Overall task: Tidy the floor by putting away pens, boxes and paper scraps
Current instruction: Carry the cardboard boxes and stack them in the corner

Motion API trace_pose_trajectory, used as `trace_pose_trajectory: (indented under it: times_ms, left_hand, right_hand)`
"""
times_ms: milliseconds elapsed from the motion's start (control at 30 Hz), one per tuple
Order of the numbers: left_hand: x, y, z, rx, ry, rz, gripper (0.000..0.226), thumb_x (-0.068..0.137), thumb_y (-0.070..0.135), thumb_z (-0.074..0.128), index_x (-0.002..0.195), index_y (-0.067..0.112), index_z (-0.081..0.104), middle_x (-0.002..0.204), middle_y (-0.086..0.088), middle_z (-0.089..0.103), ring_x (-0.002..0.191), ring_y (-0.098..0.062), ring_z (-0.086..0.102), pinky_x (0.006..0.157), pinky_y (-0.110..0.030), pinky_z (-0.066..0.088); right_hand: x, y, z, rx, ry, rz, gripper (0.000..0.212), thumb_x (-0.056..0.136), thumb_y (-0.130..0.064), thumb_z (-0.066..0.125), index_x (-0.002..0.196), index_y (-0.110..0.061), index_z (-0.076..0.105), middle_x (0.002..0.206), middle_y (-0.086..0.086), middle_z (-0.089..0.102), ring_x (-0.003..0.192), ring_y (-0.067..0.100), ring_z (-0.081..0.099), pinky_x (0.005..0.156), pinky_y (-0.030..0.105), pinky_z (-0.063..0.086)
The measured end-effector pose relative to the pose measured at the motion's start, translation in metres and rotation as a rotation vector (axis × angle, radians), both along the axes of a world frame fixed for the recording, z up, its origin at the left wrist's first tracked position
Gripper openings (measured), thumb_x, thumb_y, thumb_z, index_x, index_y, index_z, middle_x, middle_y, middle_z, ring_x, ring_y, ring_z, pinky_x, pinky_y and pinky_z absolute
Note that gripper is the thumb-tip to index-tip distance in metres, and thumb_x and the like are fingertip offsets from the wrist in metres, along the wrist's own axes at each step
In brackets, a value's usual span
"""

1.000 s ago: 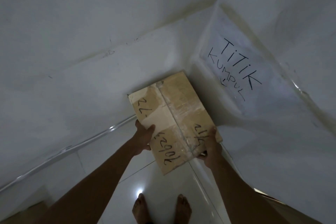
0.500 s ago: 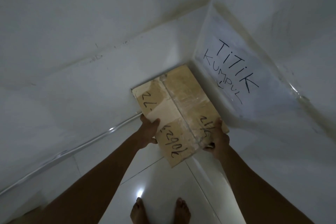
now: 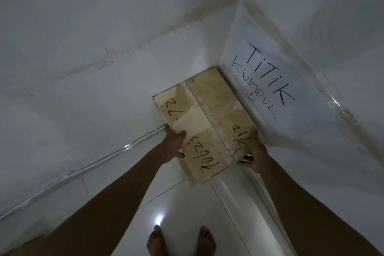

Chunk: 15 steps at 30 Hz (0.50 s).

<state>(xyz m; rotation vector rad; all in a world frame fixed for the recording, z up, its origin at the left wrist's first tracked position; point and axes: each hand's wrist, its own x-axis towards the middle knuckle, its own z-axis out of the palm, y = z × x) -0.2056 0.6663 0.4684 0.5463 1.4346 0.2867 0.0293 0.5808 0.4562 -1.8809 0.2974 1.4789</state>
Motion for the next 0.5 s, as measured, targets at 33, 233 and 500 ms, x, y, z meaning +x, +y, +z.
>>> trace_pose_trajectory:
  times_ms: [33,233,500]
  left_hand:
    - [0.0,0.0,0.0,-0.003,0.006,0.0,0.069,0.096,0.02,0.052,0.145,0.03,0.005,0.15,-0.013,0.024,0.132,-0.044,0.034,0.088,-0.071,0.042]
    - [-0.013,-0.006,0.003,-0.015,0.021,-0.037,0.072,0.094,0.023,0.056,0.148,0.028,0.009,0.151,-0.011,0.028,0.133,-0.039,0.036,0.101,-0.061,0.037]
    - [-0.035,-0.02,0.055,0.06,0.153,-0.144,0.072,0.093,0.036,0.056,0.149,0.026,0.011,0.133,-0.007,0.045,0.113,-0.023,0.049,0.086,-0.033,0.042]
  right_hand:
    - [0.001,0.0,-0.001,-0.005,0.002,0.018,0.101,0.067,-0.084,0.05,0.138,-0.013,0.041,0.131,0.02,0.053,0.109,0.043,0.056,0.067,0.051,0.056]
    - [-0.001,-0.003,0.01,-0.023,-0.078,0.07,0.082,0.079,-0.069,0.055,0.137,-0.012,0.043,0.128,0.017,0.054,0.108,0.041,0.058,0.084,0.056,0.052]
    - [-0.024,-0.013,0.065,-0.174,-0.238,0.318,0.083,0.082,-0.066,0.056,0.139,-0.01,0.037,0.136,0.013,0.046,0.113,0.034,0.054,0.092,0.049,0.051]
